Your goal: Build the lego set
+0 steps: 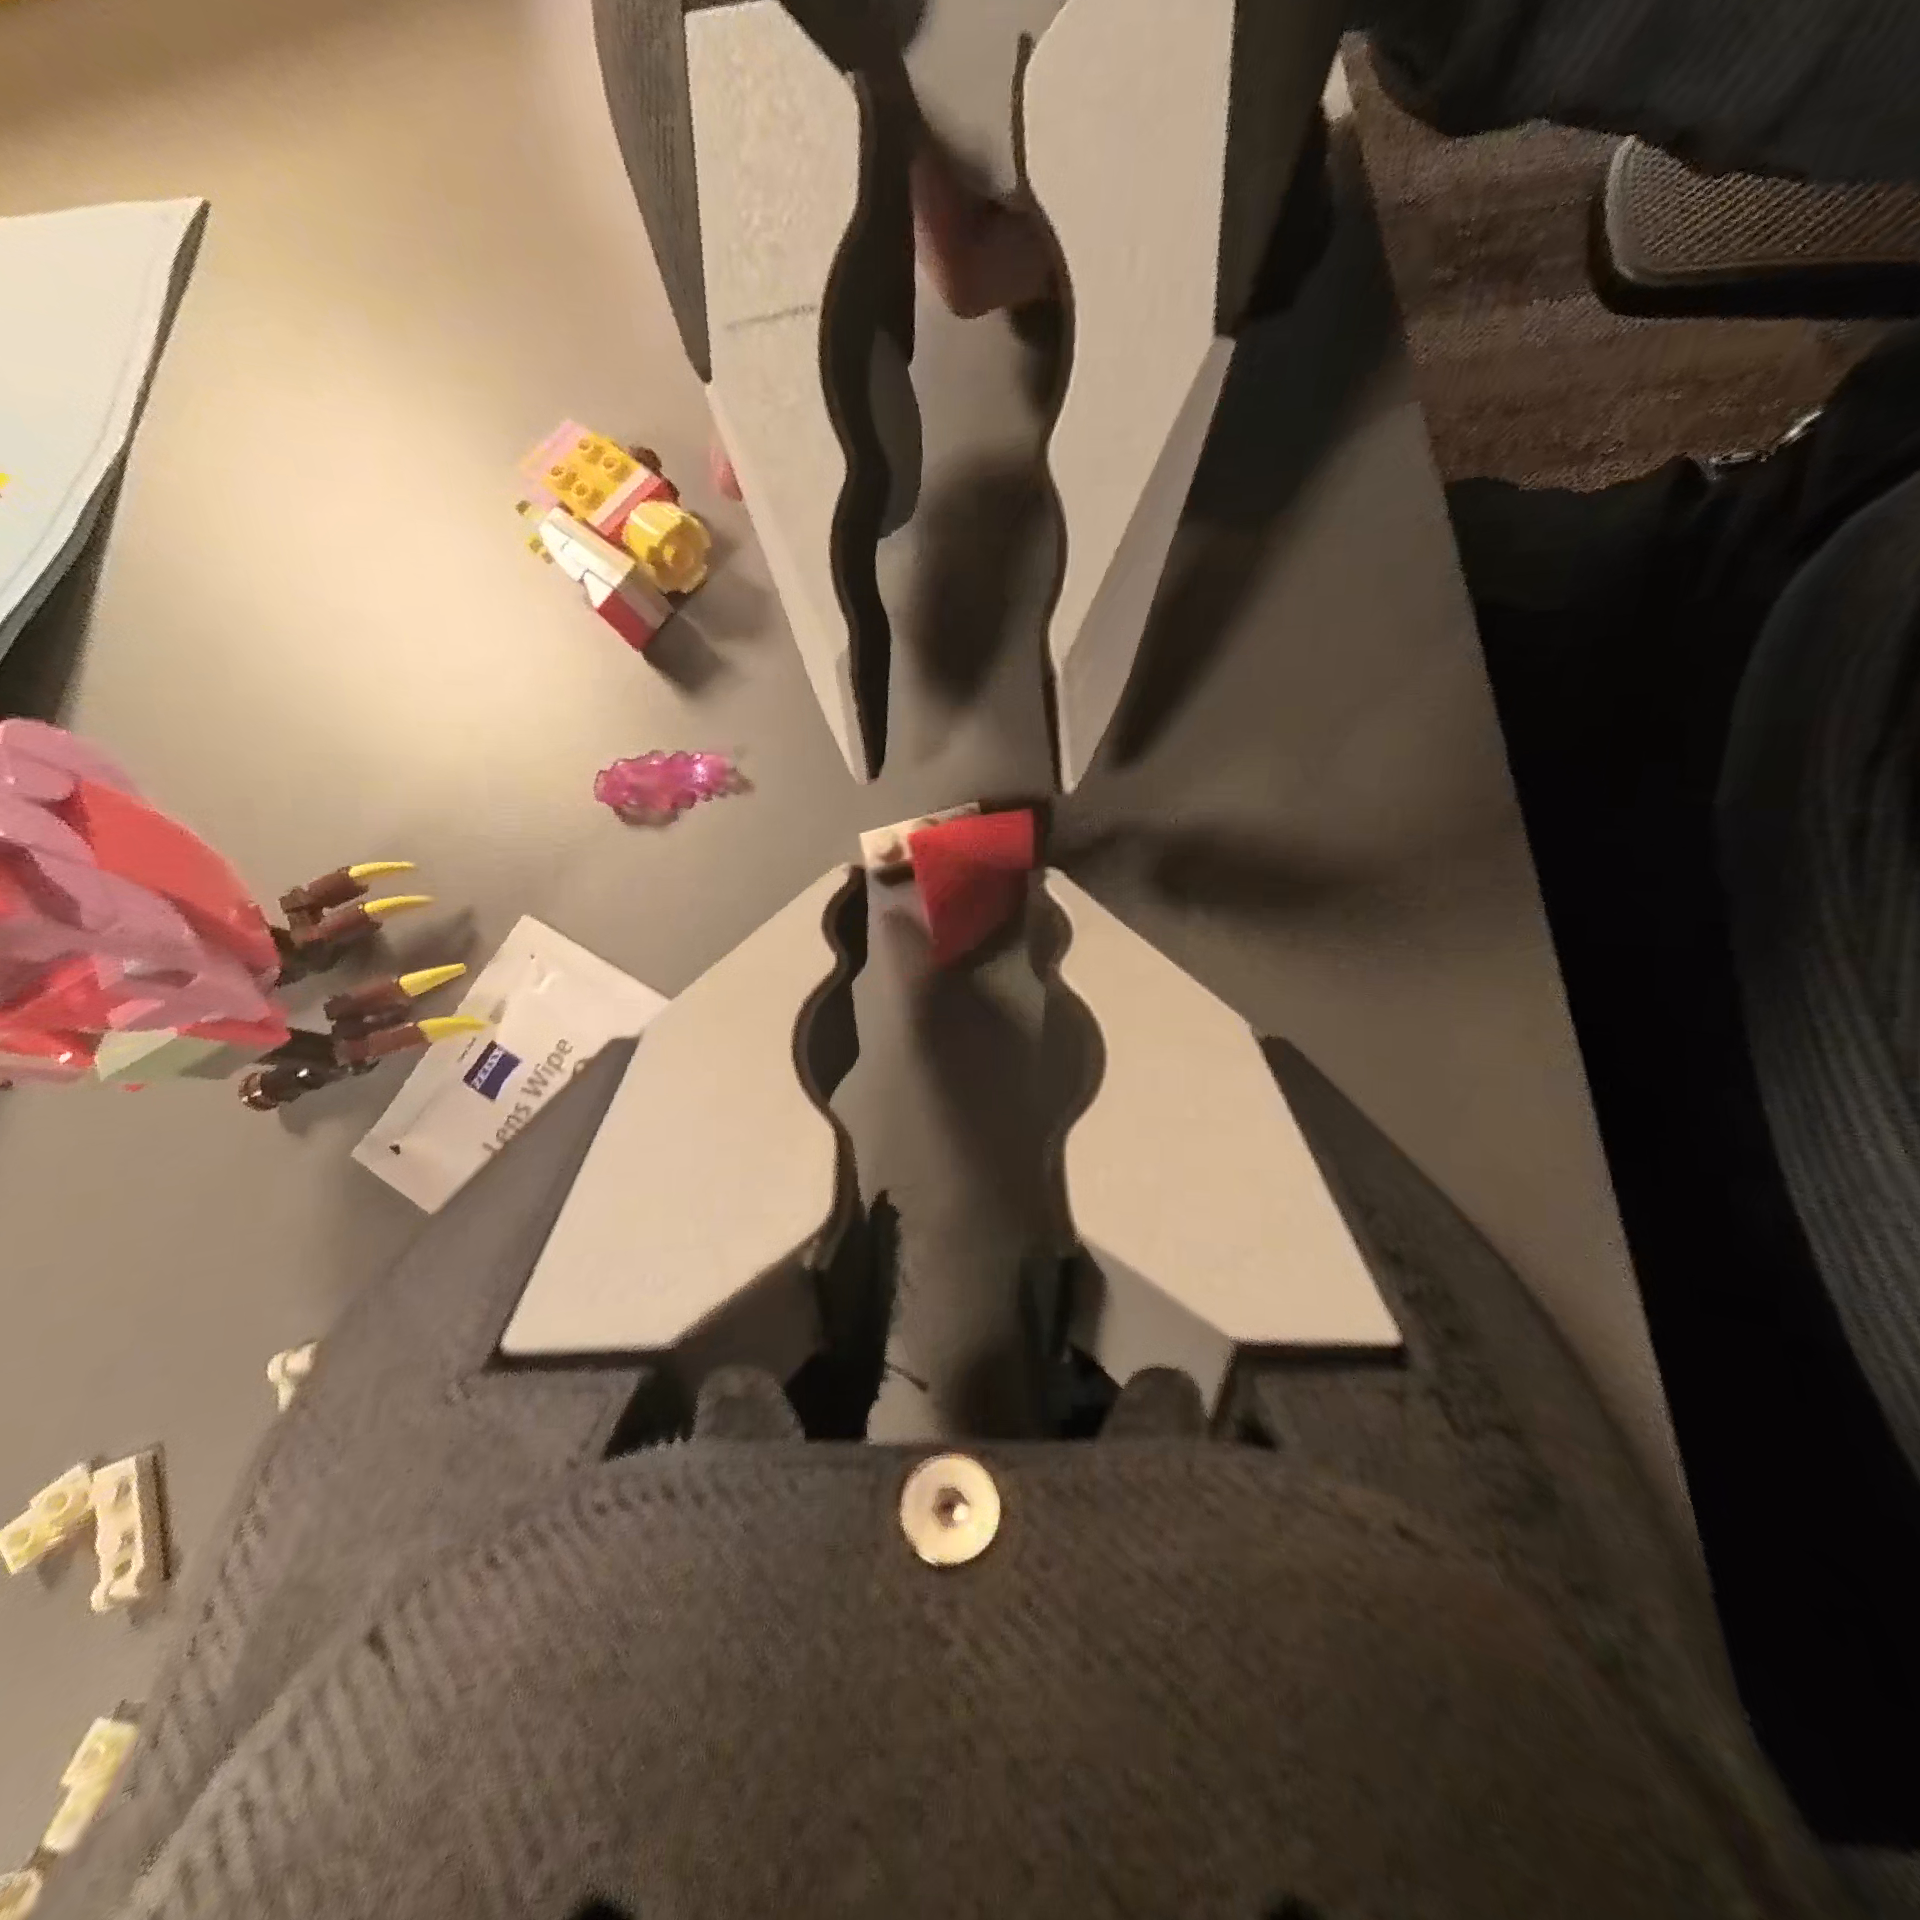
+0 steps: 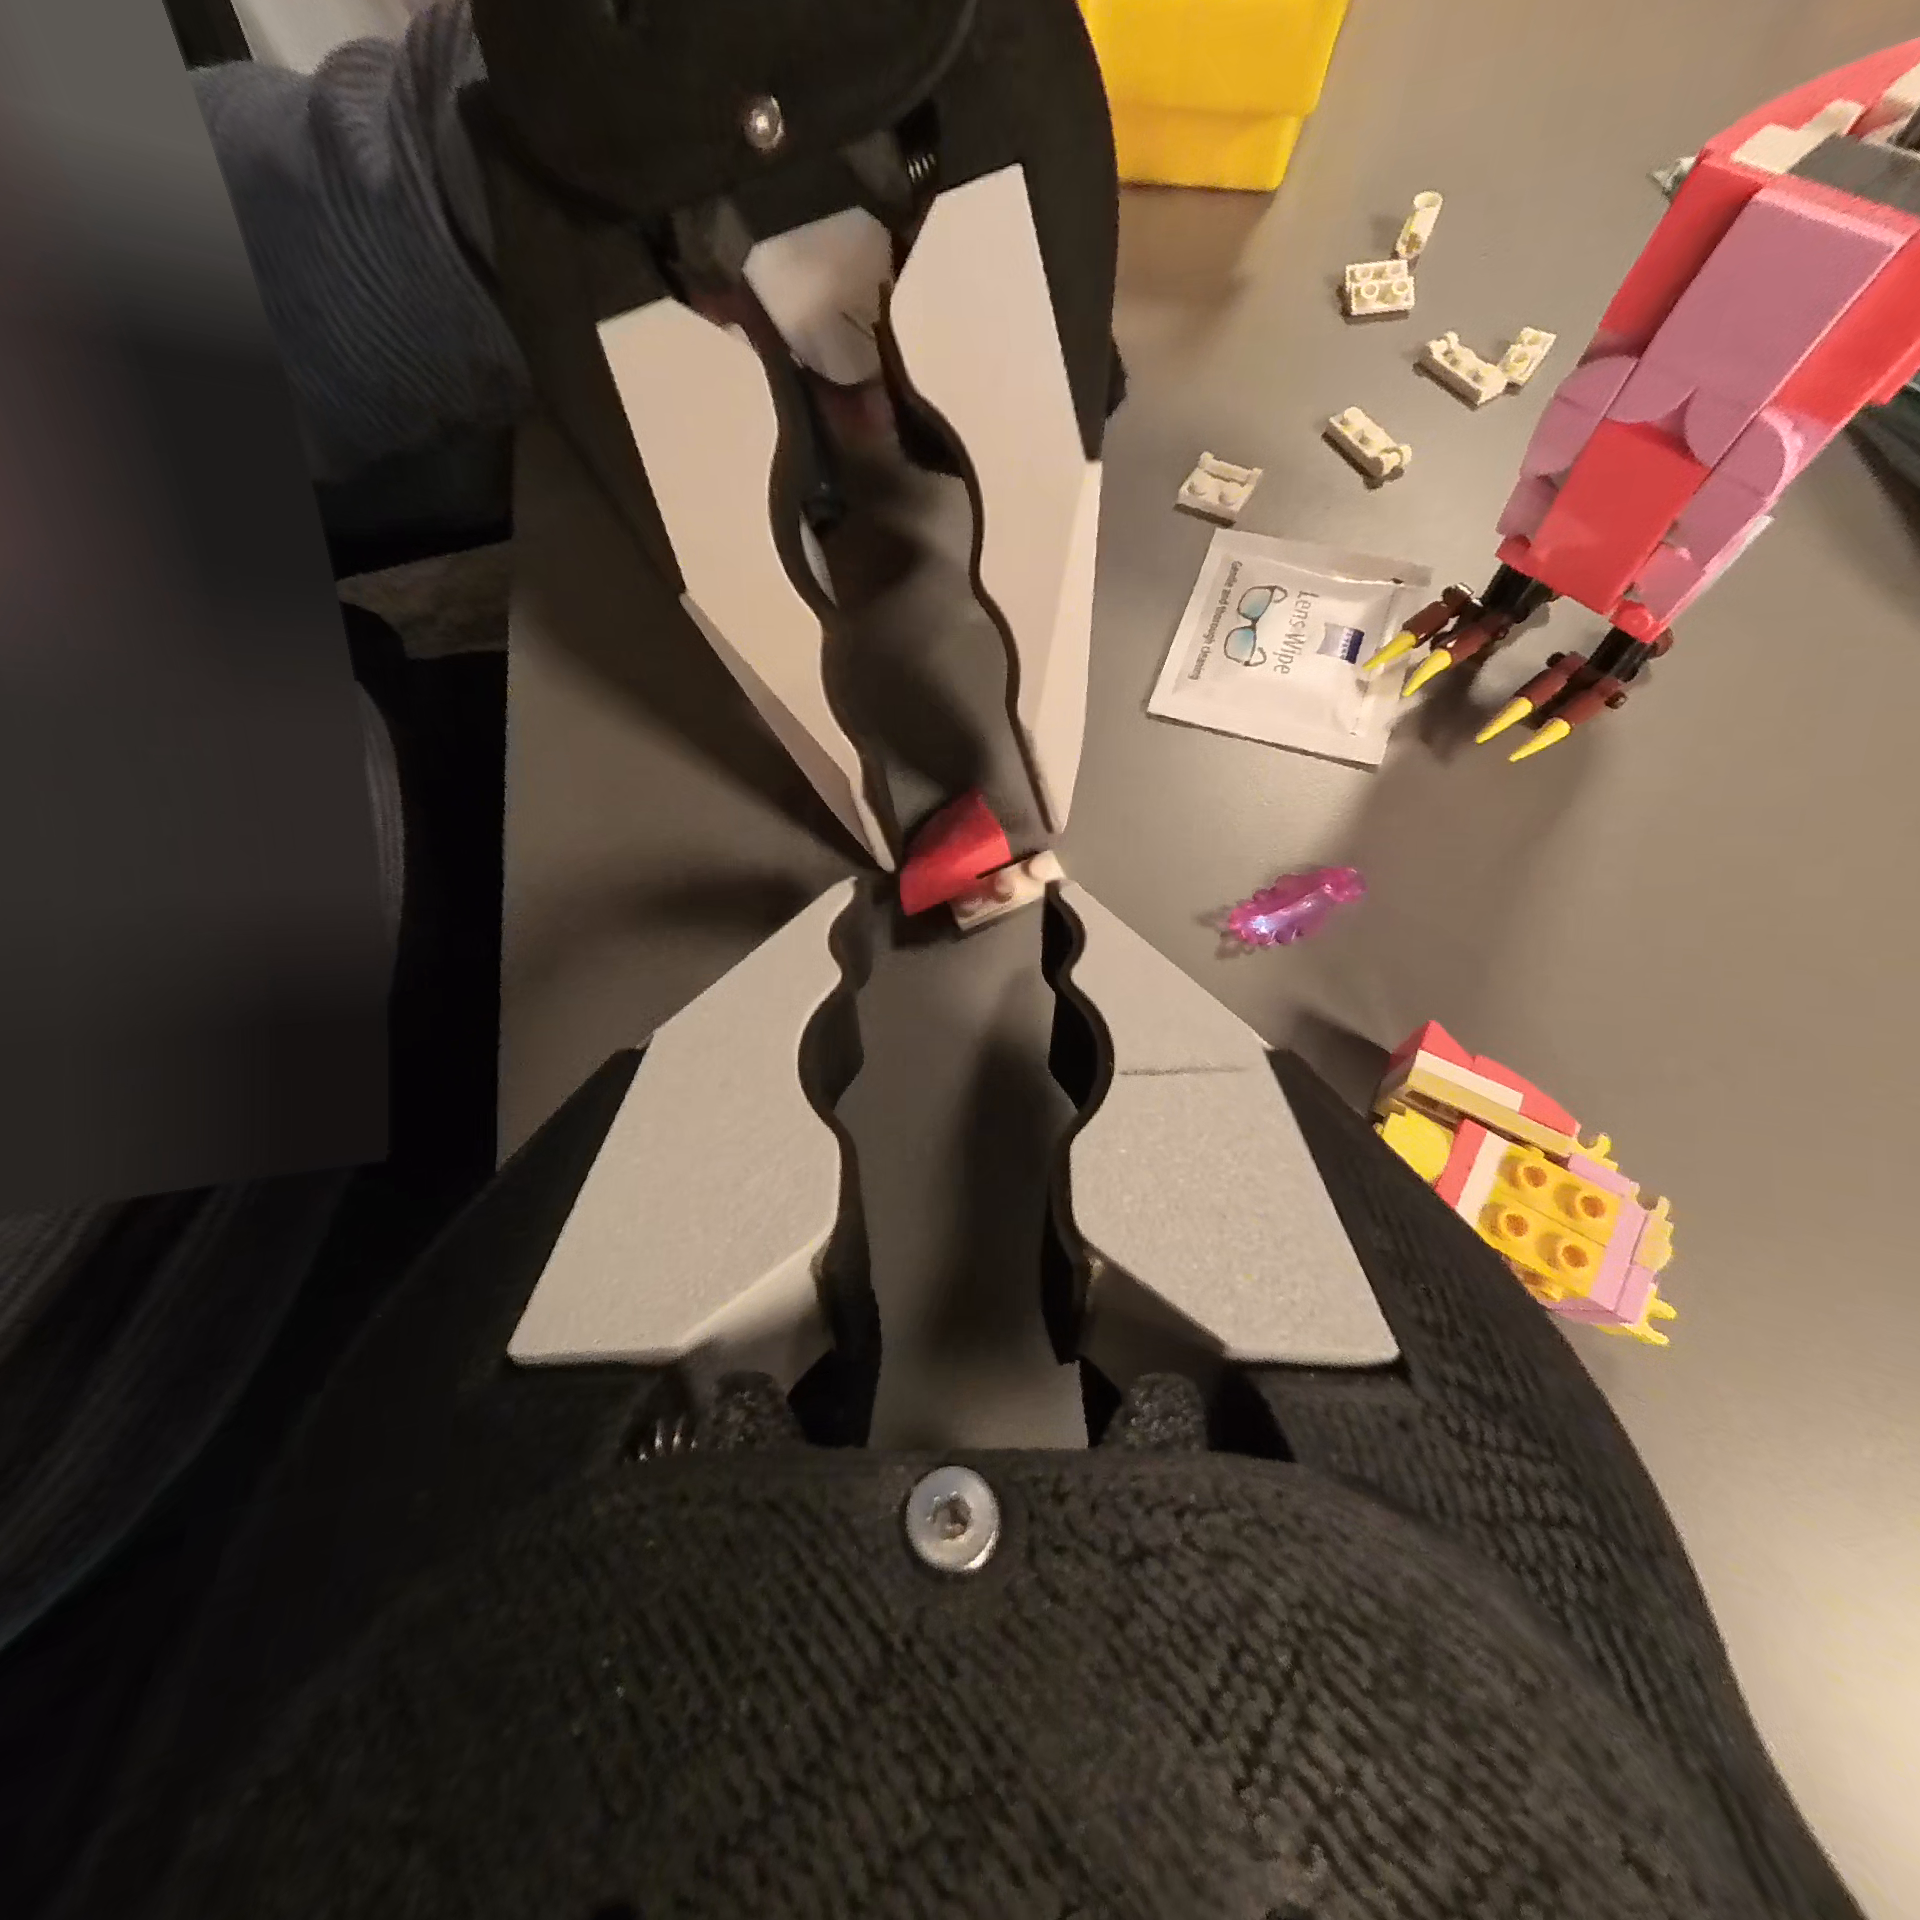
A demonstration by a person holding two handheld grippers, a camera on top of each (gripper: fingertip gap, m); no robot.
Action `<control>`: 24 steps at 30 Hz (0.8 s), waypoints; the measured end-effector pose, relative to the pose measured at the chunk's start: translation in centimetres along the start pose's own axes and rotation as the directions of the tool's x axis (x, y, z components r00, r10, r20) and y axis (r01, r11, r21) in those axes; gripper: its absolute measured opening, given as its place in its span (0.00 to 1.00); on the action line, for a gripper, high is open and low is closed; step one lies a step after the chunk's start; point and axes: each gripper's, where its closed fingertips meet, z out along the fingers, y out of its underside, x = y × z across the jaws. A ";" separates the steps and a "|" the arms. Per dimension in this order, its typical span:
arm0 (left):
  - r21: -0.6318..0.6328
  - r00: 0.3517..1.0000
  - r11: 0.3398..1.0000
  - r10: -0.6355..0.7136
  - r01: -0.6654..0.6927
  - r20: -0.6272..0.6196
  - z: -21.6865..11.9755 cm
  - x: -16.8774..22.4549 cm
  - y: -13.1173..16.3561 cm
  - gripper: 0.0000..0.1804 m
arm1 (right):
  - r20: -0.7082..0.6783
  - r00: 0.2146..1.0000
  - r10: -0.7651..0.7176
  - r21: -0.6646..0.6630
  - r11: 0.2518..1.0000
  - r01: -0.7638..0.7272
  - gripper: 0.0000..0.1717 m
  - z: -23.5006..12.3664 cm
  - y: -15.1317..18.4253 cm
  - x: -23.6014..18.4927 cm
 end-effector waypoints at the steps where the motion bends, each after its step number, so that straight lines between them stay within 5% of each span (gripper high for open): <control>1: -0.001 1.000 1.000 -0.007 0.007 -0.003 -0.1 0.0 0.1 0.16 | -0.004 1.000 -0.001 -0.002 1.000 0.001 0.19 0.0 0.0 0.1; 10: 0.005 1.000 1.000 0.011 -0.011 -0.025 0.0 0.5 -0.1 0.18 | 0.008 0.994 -0.109 -0.078 0.991 0.109 0.29 0.8 0.7 0.4; 24: 0.002 1.000 1.000 0.001 -0.001 -0.013 0.1 0.1 0.0 0.16 | 0.050 0.990 -0.133 -0.091 0.986 0.137 0.29 1.3 0.8 -0.8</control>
